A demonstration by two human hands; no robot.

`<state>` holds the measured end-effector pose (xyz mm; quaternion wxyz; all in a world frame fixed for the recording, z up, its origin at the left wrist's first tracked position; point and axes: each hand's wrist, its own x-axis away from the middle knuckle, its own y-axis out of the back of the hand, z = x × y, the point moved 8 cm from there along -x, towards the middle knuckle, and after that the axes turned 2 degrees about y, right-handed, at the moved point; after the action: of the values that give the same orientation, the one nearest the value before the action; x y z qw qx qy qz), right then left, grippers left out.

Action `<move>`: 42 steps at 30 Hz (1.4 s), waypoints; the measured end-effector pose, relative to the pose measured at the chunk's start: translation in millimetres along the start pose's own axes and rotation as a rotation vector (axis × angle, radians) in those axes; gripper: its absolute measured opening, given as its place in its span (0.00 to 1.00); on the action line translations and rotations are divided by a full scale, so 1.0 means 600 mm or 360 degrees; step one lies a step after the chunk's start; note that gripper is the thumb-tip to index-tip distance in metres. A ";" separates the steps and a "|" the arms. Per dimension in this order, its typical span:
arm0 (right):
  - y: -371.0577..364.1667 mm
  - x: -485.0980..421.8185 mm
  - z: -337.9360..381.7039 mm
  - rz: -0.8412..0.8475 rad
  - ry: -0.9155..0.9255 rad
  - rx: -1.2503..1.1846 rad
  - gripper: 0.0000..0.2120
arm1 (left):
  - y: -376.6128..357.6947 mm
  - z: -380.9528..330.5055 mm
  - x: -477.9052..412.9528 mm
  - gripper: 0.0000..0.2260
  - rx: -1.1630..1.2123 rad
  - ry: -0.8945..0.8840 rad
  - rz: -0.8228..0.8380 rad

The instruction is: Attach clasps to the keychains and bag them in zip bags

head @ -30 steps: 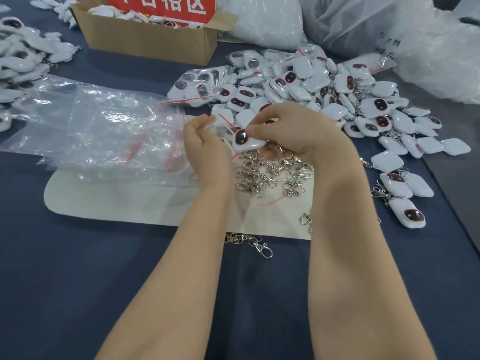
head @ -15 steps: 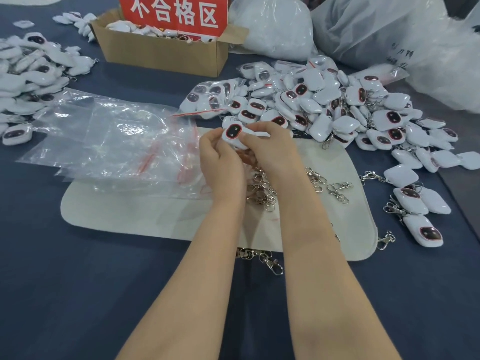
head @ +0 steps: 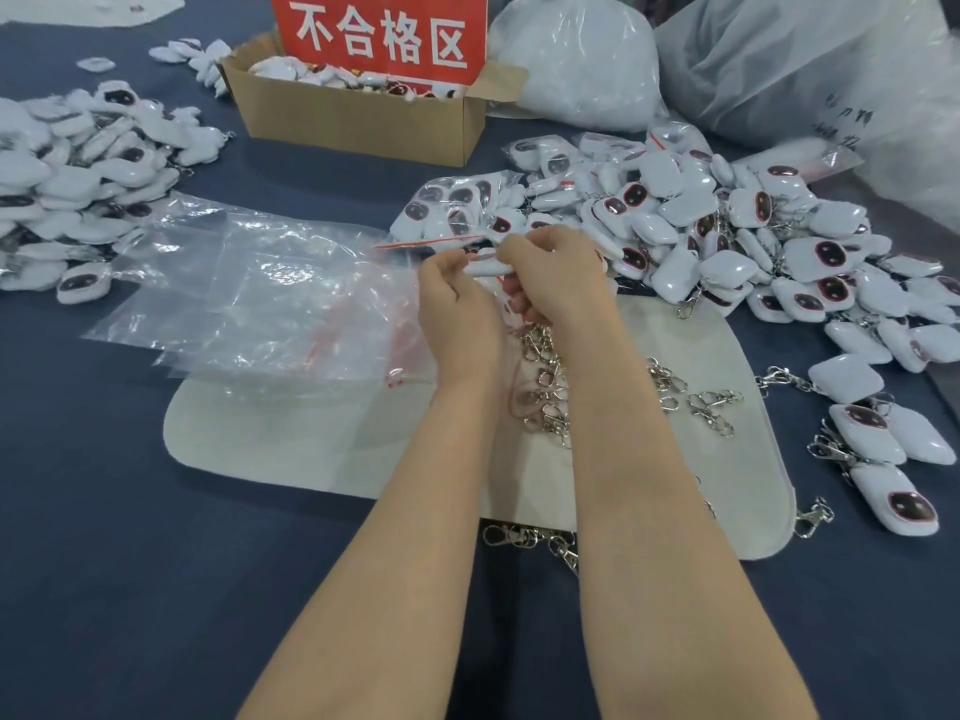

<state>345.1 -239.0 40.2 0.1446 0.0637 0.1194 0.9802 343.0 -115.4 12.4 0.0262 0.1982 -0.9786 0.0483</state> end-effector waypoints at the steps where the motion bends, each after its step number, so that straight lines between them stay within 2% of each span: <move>1: -0.009 -0.006 0.007 0.0087 -0.0027 0.0062 0.03 | 0.002 0.000 -0.005 0.13 0.0013 0.0031 -0.0011; 3: -0.022 -0.031 0.040 0.0092 -0.0002 0.0036 0.08 | 0.004 -0.001 -0.013 0.13 0.0024 0.0073 -0.0034; 4: -0.032 -0.046 0.066 0.0085 0.0077 -0.0106 0.08 | 0.004 -0.002 -0.016 0.13 0.0017 0.0079 -0.0038; 5: -0.049 -0.061 0.096 0.0136 0.0169 -0.0325 0.03 | 0.002 -0.002 -0.020 0.13 0.0007 0.0080 -0.0035; 6: -0.071 -0.075 0.121 0.0241 0.0243 -0.0535 0.08 | 0.001 -0.001 -0.022 0.13 0.0005 0.0074 -0.0022; 7: -0.096 -0.092 0.134 0.0369 0.0291 -0.0664 0.19 | -0.001 -0.001 -0.023 0.12 0.0000 0.0060 -0.0001; 8: -0.116 -0.098 0.138 0.0453 0.0347 -0.0619 0.28 | -0.003 -0.002 -0.022 0.12 -0.0019 0.0036 0.0026; 9: -0.133 -0.096 0.133 0.0507 0.0382 -0.0477 0.34 | -0.005 -0.001 -0.022 0.11 -0.0039 0.0016 0.0059; 10: -0.144 -0.093 0.116 0.0524 0.0356 -0.0303 0.34 | -0.007 0.001 -0.021 0.10 -0.0053 0.0002 0.0090; 12: -0.147 -0.100 0.070 0.0479 0.0226 -0.0231 0.28 | -0.008 0.003 -0.018 0.11 -0.0080 -0.0045 0.0125; 14: -0.124 -0.100 0.062 0.0324 0.0117 -0.0492 0.17 | -0.011 0.001 -0.018 0.12 -0.0078 -0.0085 0.0124; 17: -0.081 -0.108 0.061 0.0069 0.0114 -0.0446 0.14 | -0.011 0.000 -0.023 0.14 0.0004 -0.0049 0.0072; 19: -0.055 -0.100 0.055 -0.0080 0.0136 -0.0237 0.12 | -0.011 -0.002 -0.025 0.14 0.0005 -0.0058 0.0057; 23: -0.011 -0.068 0.043 -0.0329 0.0251 0.0561 0.14 | -0.012 0.003 -0.016 0.13 0.0001 -0.0065 0.0092; 25: -0.011 -0.059 0.035 -0.0241 0.0295 0.0922 0.17 | -0.010 0.002 -0.012 0.11 -0.0027 -0.0083 0.0083; 27: -0.015 -0.049 0.023 -0.0105 0.0311 0.1113 0.19 | -0.010 0.004 -0.009 0.11 -0.0034 -0.0076 0.0085; 33: 0.054 -0.027 0.018 -0.0217 0.0179 0.1129 0.18 | -0.008 0.002 0.010 0.11 -0.0127 -0.0045 0.0139; 38: 0.019 -0.005 -0.011 0.0178 0.0210 0.1385 0.21 | -0.007 0.002 0.030 0.11 -0.0198 -0.0111 0.0165; 40: 0.012 -0.002 -0.025 0.0145 0.0228 0.1399 0.24 | -0.003 0.003 0.035 0.10 -0.0220 -0.0138 0.0166; 42: 0.016 0.001 -0.032 0.0003 0.0232 0.1361 0.23 | -0.001 0.003 0.036 0.10 -0.0215 -0.0137 0.0174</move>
<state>338.9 -251.8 24.0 0.0954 0.0487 0.5246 0.8446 323.4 -124.2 11.9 -0.0053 0.1443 -0.9892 -0.0251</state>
